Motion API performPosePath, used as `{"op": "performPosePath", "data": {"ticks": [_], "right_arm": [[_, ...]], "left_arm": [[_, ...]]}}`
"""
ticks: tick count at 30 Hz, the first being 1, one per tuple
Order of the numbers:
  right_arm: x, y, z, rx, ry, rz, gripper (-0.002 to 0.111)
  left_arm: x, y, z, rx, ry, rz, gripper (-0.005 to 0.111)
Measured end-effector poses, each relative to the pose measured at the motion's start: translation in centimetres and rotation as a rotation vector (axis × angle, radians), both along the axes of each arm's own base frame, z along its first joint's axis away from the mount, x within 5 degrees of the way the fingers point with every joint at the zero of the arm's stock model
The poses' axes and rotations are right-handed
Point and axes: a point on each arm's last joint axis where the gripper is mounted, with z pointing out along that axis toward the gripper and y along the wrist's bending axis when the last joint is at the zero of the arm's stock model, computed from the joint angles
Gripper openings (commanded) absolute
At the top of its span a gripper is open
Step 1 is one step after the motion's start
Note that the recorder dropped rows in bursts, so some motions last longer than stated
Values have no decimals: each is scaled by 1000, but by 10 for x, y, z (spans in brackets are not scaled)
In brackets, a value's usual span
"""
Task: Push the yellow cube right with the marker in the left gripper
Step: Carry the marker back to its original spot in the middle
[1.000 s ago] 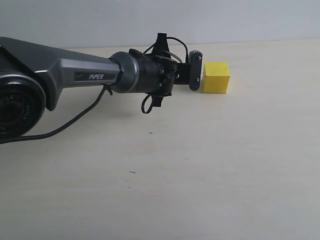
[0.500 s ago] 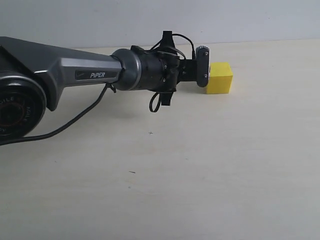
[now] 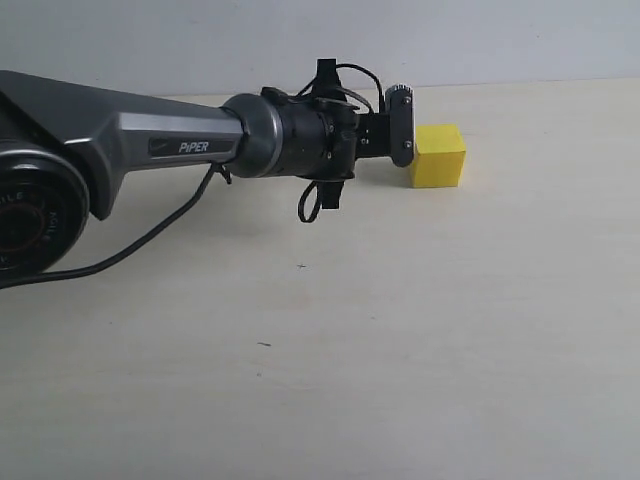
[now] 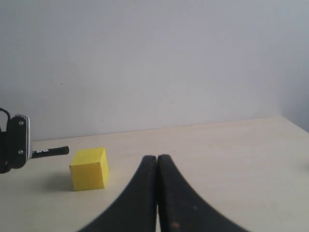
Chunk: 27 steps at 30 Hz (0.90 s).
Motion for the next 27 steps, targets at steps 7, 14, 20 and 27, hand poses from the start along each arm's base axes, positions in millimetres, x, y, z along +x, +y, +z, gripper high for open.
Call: {"op": "performPosePath", "data": {"ticks": [7, 14, 20, 27], "right_arm": [[0, 0, 0, 0, 0, 0, 0], [0, 0, 0, 0, 0, 0, 0], [0, 0, 0, 0, 0, 0, 0], [0, 0, 0, 0, 0, 0, 0]], "left_arm": [[0, 9, 37, -278, 54, 240, 0], [5, 75, 108, -578, 340, 634, 0], [-14, 119, 107, -686, 700, 903, 0], [-70, 87, 71, -589, 1053, 817, 0]]}}
